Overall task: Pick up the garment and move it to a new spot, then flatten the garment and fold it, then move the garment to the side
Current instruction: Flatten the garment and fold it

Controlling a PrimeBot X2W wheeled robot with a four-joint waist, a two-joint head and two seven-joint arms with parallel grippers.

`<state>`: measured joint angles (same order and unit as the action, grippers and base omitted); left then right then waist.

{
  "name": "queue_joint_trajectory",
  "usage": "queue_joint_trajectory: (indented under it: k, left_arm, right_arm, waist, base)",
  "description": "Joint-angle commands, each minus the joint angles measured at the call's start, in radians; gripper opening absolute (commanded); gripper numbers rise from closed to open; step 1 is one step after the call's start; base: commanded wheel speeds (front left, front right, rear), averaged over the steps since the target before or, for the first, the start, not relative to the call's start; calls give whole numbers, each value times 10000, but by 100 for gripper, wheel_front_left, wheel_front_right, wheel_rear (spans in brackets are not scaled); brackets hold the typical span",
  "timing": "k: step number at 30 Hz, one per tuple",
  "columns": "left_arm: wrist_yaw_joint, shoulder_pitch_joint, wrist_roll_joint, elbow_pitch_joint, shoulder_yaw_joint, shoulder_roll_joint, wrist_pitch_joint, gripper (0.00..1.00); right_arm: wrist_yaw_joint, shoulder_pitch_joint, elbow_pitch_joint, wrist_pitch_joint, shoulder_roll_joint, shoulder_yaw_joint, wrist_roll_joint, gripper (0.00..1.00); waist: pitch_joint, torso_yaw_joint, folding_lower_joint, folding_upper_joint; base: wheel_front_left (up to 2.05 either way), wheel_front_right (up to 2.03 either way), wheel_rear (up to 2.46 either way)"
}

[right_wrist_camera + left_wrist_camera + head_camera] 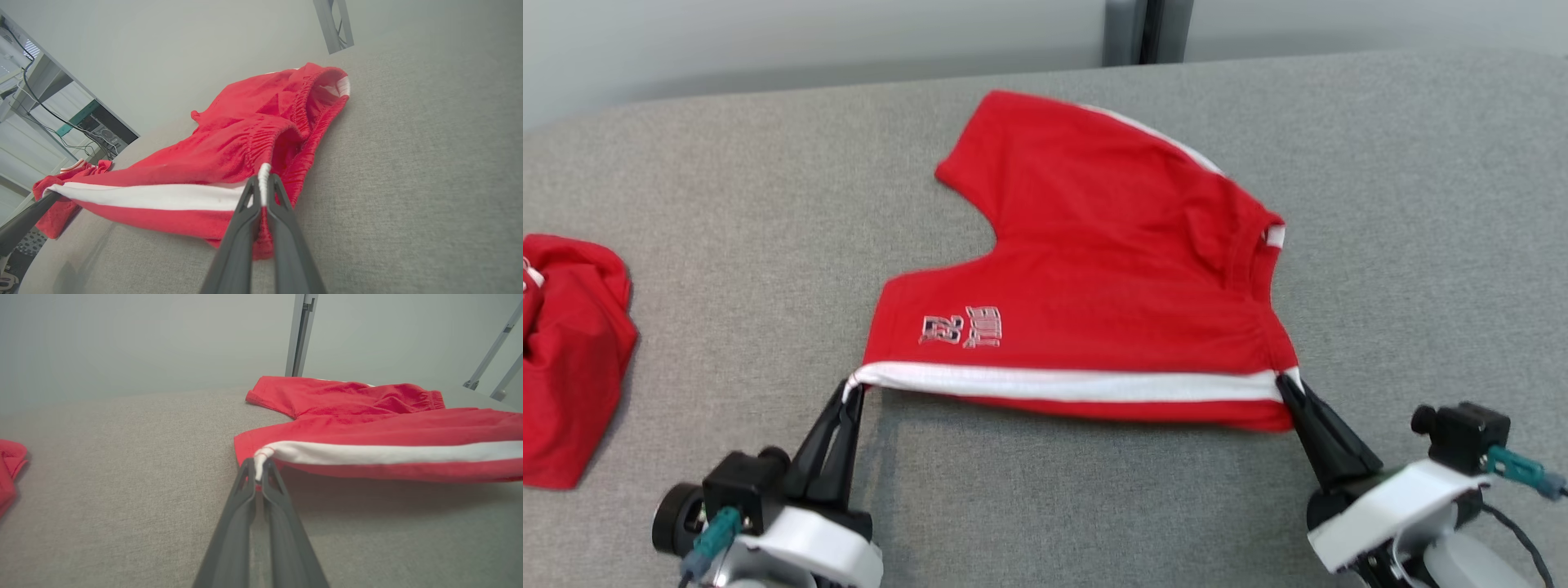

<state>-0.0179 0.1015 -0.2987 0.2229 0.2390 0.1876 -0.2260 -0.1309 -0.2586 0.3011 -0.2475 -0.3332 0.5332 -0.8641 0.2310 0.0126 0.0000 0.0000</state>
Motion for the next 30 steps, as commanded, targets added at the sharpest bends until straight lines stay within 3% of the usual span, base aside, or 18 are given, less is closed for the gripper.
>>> queue_joint_trajectory:
  k: [1, 8, 15, 22, 30]
  left_arm:
    - [88, -156, 46, -229, -26, 70, 73, 0]
    - [674, -1752, 89, -2600, 146, 229, 1187, 0]
    - [981, -2222, 119, -4103, 129, 389, 1761, 0]
    - [612, -1078, 174, -4306, 59, 756, 1865, 0]
    - [-235, 1924, -52, -3277, 120, 855, 2015, 0]
  right_arm:
    - [3, 204, -102, 8, -122, -42, -11, 0]
    - [3, 1914, -1374, 597, -236, -768, 189, 0]
    - [2, 2997, -2896, 1425, 477, -2009, 708, 0]
    - [3, 2700, -3598, 1944, 1579, -3227, 581, 0]
    - [2, 984, -3225, 2113, 2502, -4175, 1343, 0]
  waist:
    - [-264, -34, 0, 0]
    - [-664, 93, 0, 0]
    - [-657, -20, 0, 0]
    - [-219, -210, 0, 0]
    - [885, -627, 0, 0]
  base:
    - [0, 0, 0]
    - [0, 0, 0]
    - [0, 0, 0]
    - [0, 0, 0]
    - [0, 0, 0]
